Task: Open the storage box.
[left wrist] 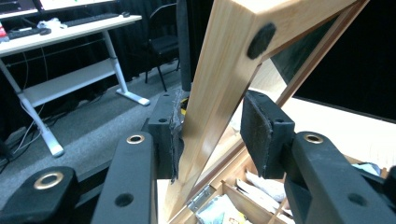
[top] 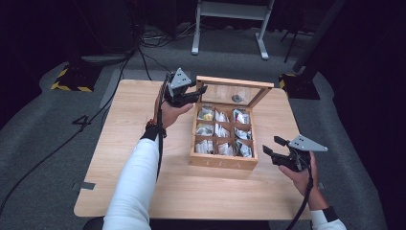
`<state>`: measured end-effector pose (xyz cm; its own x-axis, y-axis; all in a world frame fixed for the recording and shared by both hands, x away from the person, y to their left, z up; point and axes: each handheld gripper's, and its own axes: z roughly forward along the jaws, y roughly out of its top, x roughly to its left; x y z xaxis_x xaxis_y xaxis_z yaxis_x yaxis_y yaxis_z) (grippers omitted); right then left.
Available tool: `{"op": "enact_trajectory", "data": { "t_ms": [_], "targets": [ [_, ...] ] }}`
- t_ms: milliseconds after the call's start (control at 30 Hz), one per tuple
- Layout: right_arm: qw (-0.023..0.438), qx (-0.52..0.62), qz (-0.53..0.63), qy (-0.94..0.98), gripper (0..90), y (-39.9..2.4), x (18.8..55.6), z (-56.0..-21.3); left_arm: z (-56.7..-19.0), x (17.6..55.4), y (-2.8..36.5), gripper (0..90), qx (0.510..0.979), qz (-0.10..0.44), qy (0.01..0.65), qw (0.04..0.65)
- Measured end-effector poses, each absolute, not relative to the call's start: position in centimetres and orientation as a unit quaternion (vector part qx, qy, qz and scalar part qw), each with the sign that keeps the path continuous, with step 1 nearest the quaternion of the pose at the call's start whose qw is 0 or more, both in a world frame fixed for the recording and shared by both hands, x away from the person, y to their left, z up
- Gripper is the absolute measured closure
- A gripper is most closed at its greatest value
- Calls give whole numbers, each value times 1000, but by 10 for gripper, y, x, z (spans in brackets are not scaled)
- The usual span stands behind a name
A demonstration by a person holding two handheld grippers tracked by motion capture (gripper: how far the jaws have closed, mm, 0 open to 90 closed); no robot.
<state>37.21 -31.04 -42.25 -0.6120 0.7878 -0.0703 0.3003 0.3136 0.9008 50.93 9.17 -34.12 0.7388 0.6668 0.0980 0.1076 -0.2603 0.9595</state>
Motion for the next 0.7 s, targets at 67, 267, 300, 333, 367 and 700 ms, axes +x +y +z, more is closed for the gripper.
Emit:
{"op": "enact_trajectory", "data": {
  "t_ms": [67,267,300,333,367,700],
  "targets": [
    [260,356,465,768,377,-311,373,-423,-341,512,91,594,751,256,261,549],
    [253,353,464,772,377,-311,374,-426,-343,519,89,588,739,249,277,561],
    [253,353,464,772,377,-311,374,-426,-344,520,89,588,739,249,277,562],
    [253,353,464,772,376,-311,373,-426,-345,521,90,588,740,247,278,561],
    [252,351,463,774,377,-310,373,-427,-345,522,90,589,741,247,279,559],
    [249,349,459,778,376,-309,374,-429,-348,531,85,594,743,256,294,545]
  ]
}}
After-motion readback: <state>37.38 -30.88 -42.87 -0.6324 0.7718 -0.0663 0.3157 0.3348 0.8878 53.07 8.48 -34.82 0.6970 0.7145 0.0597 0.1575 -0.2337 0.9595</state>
